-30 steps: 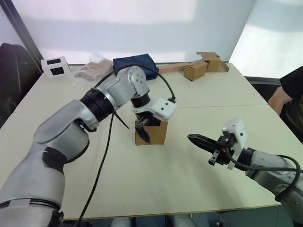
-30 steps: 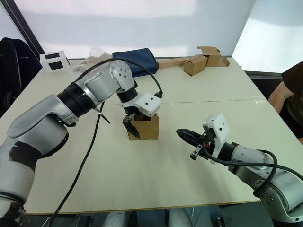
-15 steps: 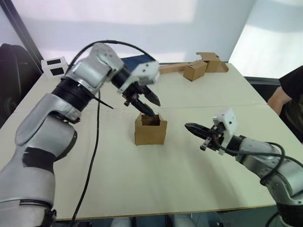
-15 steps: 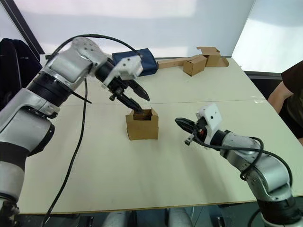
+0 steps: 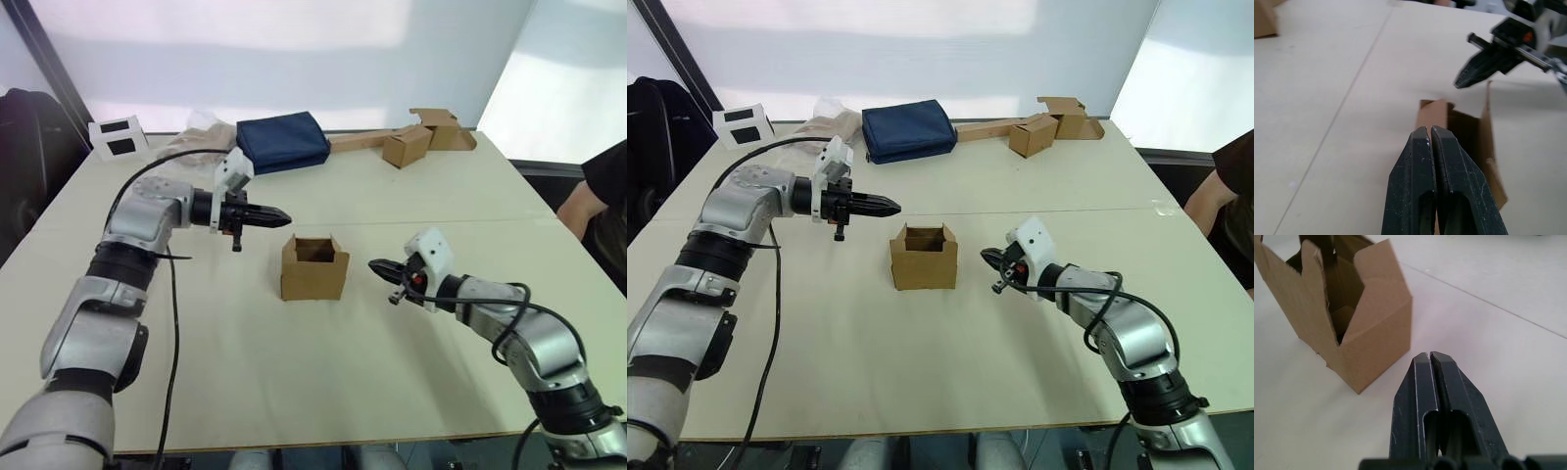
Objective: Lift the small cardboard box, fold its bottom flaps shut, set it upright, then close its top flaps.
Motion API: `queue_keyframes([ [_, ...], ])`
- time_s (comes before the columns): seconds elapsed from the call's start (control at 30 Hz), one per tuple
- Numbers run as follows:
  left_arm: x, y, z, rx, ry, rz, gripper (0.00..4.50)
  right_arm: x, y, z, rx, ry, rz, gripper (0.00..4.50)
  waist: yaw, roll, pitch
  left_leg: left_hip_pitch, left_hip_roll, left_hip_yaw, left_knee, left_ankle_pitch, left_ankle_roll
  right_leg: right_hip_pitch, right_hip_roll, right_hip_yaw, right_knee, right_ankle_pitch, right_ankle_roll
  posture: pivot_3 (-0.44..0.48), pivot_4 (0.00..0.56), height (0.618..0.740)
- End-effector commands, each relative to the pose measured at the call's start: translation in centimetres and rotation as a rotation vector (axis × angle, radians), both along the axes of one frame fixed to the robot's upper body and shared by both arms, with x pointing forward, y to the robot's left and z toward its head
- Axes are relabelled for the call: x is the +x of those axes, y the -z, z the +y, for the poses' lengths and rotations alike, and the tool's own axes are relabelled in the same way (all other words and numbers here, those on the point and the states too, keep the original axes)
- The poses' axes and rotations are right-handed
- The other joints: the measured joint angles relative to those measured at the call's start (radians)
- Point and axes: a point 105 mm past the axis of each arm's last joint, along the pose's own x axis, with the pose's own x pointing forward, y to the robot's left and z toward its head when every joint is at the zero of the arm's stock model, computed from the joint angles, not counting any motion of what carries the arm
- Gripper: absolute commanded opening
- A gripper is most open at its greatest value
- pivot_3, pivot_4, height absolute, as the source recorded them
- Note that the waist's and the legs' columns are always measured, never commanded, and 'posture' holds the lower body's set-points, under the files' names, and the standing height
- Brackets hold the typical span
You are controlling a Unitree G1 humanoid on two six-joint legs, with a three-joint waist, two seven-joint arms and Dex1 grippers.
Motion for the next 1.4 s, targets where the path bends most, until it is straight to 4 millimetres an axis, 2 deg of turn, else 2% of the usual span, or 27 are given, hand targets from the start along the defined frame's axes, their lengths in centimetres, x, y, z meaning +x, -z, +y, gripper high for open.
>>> queue_keyframes([
  [0.03, 0.2, 0.9, 1.0, -0.003, -0.087, -0.028, 0.08, 1.0, -0.2, 0.2, -0.010, 0.035, -0.034, 0.00, -0.001, 0.000, 0.000, 0.000, 0.000, 0.000, 0.000, 0.000, 0.000, 0.000, 0.000, 0.000, 0.001, 0.000, 0.000, 0.000, 0.150, 0.740],
  [0.13, 0.2, 3.0, 1.5, 0.028, -0.141, -0.016, 0.08, 1.4, 0.2, 0.7, 0.002, 0.039, -0.021, 0.00, -0.001, 0.000, 0.000, 0.001, 0.000, 0.000, 0.000, 0.000, -0.001, -0.001, 0.000, 0.000, 0.005, 0.000, 0.000, 0.000, 0.150, 0.740],
  [0.37, -0.6, 6.2, 1.9, 0.074, -0.187, 0.023, 0.08, 1.3, 1.4, 2.4, 0.007, 0.005, 0.012, 0.00, -0.001, 0.000, 0.000, 0.001, 0.000, 0.000, 0.000, 0.002, -0.003, -0.001, 0.000, -0.001, 0.008, 0.000, 0.000, 0.000, 0.150, 0.740],
  [0.6, -1.6, 9.3, 0.7, 0.150, -0.193, 0.073, 0.08, 0.7, 1.8, 3.4, 0.023, -0.031, 0.058, 0.00, 0.000, 0.000, 0.000, 0.001, 0.000, 0.000, 0.000, 0.002, -0.003, -0.001, 0.000, -0.001, 0.007, 0.000, 0.000, 0.000, 0.150, 0.740],
  [0.87, -2.5, 10.1, -0.9, 0.159, -0.137, 0.108, 0.08, -0.4, 2.3, 3.9, 0.032, -0.065, 0.108, 0.00, -0.002, 0.000, 0.000, 0.001, 0.000, 0.000, 0.000, 0.002, -0.004, -0.001, 0.000, -0.001, 0.007, 0.000, 0.000, 0.000, 0.150, 0.740],
  [1.03, -3.5, 10.1, -1.7, 0.168, -0.083, 0.116, 0.08, -1.7, 2.3, 3.9, 0.055, -0.091, 0.148, 0.00, -0.001, 0.000, 0.000, 0.001, 0.000, 0.000, 0.000, 0.002, -0.004, -0.001, 0.000, -0.001, 0.007, 0.000, 0.000, 0.000, 0.150, 0.740],
  [1.27, -5.3, 10.3, -2.7, 0.183, -0.008, 0.143, 0.08, -3.4, 2.4, 3.2, 0.053, -0.091, 0.176, 0.00, 0.000, 0.000, 0.000, 0.001, 0.000, -0.001, 0.000, 0.002, -0.004, -0.001, -0.001, -0.001, 0.007, 0.000, 0.000, 0.000, 0.150, 0.740],
  [1.4, -6.0, 10.8, -2.8, 0.201, 0.013, 0.157, 0.08, -4.1, 3.0, 2.6, 0.039, -0.071, 0.202, 0.00, -0.001, 0.000, 0.000, 0.002, -0.001, -0.001, 0.000, 0.002, -0.004, -0.001, 0.000, -0.001, 0.007, 0.000, 0.000, 0.000, 0.150, 0.740],
])
